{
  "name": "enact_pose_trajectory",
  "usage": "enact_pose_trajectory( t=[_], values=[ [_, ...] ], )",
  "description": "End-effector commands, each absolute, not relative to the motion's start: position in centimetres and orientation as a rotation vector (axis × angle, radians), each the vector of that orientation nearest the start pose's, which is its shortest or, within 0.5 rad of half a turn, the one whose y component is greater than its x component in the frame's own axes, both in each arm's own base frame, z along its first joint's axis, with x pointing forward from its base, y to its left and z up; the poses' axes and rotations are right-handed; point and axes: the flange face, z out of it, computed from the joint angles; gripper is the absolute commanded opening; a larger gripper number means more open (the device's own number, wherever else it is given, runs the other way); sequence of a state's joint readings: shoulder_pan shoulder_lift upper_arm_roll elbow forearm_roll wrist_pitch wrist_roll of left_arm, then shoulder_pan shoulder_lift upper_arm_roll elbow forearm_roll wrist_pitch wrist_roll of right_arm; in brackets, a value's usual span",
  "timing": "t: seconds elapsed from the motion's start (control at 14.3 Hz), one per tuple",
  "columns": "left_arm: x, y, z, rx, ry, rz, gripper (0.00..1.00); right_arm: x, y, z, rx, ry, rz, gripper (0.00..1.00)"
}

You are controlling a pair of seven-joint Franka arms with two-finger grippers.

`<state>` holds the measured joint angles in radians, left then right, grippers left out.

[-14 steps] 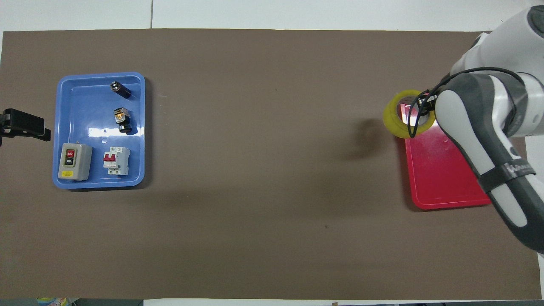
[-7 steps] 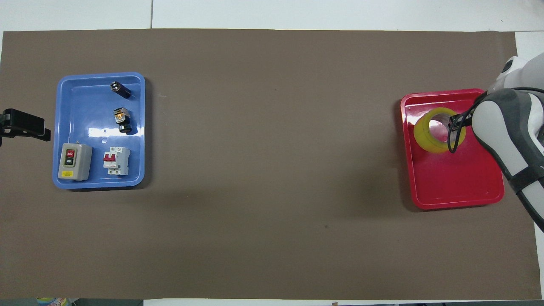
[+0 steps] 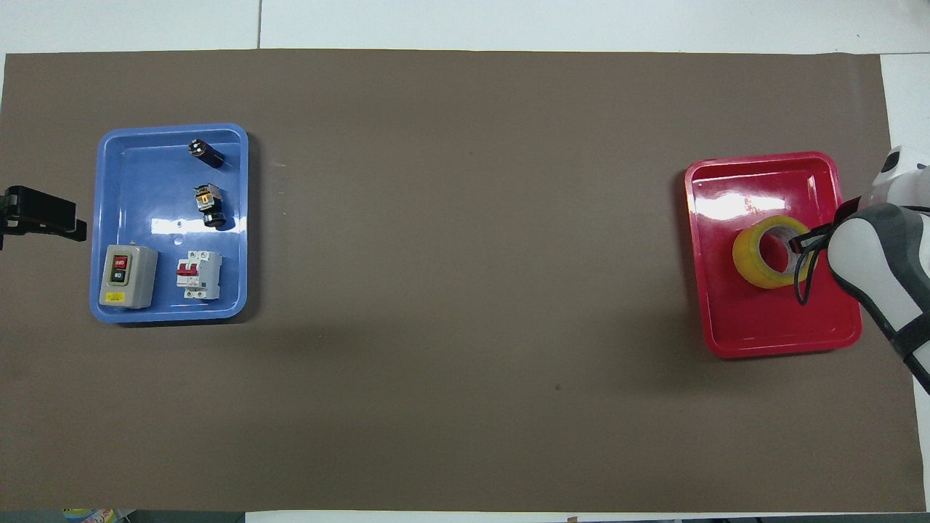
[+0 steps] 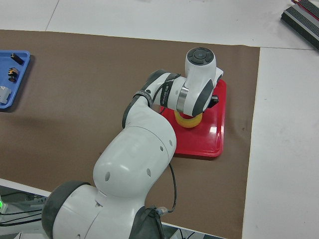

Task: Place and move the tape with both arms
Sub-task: 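Lower the tape into the red tray and open the right gripper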

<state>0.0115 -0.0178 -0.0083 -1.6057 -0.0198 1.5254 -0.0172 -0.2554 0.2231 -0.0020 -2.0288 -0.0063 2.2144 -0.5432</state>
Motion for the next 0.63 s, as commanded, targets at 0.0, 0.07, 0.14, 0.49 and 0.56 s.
enact_pose_trajectory(
  t=[0.0,0.07,0.14,0.49,0.56],
  values=[
    [53.5,-0.1,61.6,-3.177,-0.011,0.097,1.00,55.8,-14.6,32.7,-3.100,-0.492,-0.005,0.00],
    [53.5,-0.1,61.6,-3.177,-0.011,0.097,1.00,55.9,-14.7,32.0,-3.096,-0.518,-0.007,0.00],
    [53.5,-0.1,61.6,-3.177,-0.011,0.097,1.00,55.9,-14.8,31.6,-3.093,-0.530,-0.003,0.00],
    [53.5,-0.1,61.6,-3.177,-0.011,0.097,1.00,56.9,-13.9,33.7,-3.089,-0.543,-0.001,1.00],
    [53.5,-0.1,61.6,-3.177,-0.011,0.097,1.00,57.6,-13.2,35.7,-3.086,-0.536,0.014,1.00]
  ],
)
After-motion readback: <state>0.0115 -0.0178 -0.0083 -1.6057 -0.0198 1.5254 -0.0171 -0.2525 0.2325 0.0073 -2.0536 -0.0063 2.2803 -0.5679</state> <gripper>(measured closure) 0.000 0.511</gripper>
